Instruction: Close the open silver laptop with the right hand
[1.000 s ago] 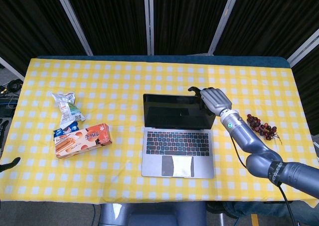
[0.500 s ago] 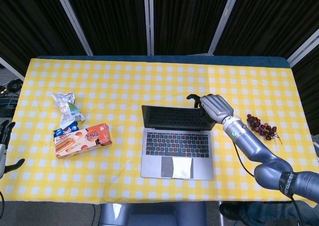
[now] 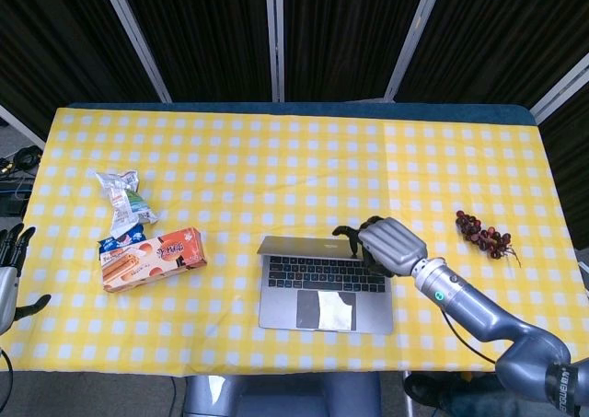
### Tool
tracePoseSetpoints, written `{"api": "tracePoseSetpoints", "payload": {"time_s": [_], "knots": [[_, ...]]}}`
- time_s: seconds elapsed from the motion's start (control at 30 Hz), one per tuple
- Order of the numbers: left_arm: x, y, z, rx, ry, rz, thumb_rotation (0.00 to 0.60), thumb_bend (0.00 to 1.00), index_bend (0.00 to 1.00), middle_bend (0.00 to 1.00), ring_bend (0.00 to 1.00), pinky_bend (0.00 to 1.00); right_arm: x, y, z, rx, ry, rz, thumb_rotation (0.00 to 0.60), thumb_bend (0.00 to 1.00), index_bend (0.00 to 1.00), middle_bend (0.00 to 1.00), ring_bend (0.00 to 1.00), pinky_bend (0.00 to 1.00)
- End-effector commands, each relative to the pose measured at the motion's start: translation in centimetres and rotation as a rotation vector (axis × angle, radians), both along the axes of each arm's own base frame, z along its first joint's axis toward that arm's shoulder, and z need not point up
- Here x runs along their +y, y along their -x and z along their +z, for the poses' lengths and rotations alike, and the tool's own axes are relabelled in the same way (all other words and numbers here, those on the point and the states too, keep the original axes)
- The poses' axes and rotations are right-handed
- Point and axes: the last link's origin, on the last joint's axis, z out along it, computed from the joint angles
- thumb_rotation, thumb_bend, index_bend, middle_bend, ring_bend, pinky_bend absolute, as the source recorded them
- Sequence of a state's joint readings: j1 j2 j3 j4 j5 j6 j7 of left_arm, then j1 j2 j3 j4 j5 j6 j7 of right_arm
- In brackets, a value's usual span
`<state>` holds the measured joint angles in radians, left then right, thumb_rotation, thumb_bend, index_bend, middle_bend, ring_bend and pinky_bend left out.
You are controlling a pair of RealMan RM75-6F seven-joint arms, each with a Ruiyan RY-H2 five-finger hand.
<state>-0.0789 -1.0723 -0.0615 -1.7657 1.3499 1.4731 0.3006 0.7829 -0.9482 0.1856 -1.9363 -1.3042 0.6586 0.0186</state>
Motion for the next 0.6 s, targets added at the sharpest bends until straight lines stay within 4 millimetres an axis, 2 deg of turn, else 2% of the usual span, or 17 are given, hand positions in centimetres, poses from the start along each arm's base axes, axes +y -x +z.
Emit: {"api": "tracePoseSetpoints", "payload": {"time_s": [0.03,0.37,0.6], "knots": [[0.0,0.0,0.0,0.0,0.001,0.0,0.6,0.0,0.0,0.0,0.0,0.0,1.8,0.4,-0.4,0.013,-0.036,0.031,0.6,1.0,0.22,0.42,0.36,0.27],[0.0,-0.3,-0.2,0.001,0.011,-0.018,0.6,0.0,0.0,0.0,0.0,0.0,4.5,1.7,-3.6,0.14,-0.104,0.182,0.6,1.0,0.19,0.37,0.32,0.27],[0.0,-0.2,-0.1,-0.003,0.01,-0.013,0.6,0.0,0.0,0.0,0.0,0.0,5.2,2.9,-5.6,0.238,-0.092,0.295,0.6,1.0,0.16,0.35,0.31,0.25]]}}
